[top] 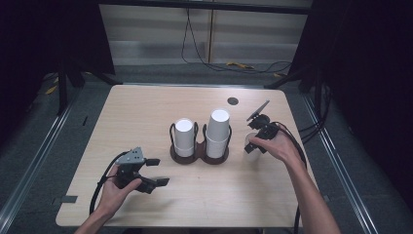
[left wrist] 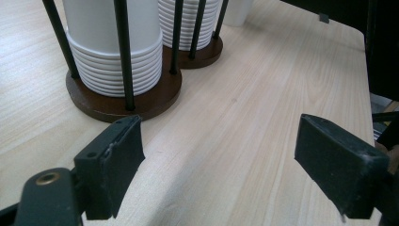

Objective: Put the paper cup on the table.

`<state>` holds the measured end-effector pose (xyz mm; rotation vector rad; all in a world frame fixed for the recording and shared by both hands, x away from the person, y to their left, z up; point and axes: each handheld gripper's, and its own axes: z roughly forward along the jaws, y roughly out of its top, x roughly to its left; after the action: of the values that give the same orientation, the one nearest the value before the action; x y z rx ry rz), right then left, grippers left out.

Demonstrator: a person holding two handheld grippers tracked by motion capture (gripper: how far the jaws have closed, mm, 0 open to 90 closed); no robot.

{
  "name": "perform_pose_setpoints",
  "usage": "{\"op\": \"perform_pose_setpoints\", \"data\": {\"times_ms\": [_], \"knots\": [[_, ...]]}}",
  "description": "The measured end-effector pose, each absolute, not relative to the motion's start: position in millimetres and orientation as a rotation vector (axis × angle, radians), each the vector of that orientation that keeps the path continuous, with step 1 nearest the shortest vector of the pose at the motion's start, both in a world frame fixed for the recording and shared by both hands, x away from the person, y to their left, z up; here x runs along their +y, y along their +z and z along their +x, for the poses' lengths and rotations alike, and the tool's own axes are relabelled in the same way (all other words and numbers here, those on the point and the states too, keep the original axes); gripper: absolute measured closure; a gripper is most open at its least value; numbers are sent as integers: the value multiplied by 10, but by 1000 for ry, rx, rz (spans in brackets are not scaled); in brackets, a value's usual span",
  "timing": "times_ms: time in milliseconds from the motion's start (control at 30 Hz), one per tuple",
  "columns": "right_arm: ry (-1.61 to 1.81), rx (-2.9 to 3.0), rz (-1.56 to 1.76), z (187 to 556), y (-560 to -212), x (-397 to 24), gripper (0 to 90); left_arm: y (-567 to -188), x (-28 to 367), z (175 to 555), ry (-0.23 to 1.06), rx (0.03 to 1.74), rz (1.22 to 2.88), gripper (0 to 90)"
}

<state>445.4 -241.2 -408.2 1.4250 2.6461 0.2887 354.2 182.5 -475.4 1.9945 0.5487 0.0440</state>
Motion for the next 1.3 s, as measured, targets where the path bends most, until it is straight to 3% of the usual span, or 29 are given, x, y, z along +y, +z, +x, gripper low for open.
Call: {"op": "perform_pose_setpoints", "data": {"times_ms": [1300], "knots": [[593,2509,1561,4041,-4171,-2665,158,-4763,1809,3542,50,552,2002,158]]}}
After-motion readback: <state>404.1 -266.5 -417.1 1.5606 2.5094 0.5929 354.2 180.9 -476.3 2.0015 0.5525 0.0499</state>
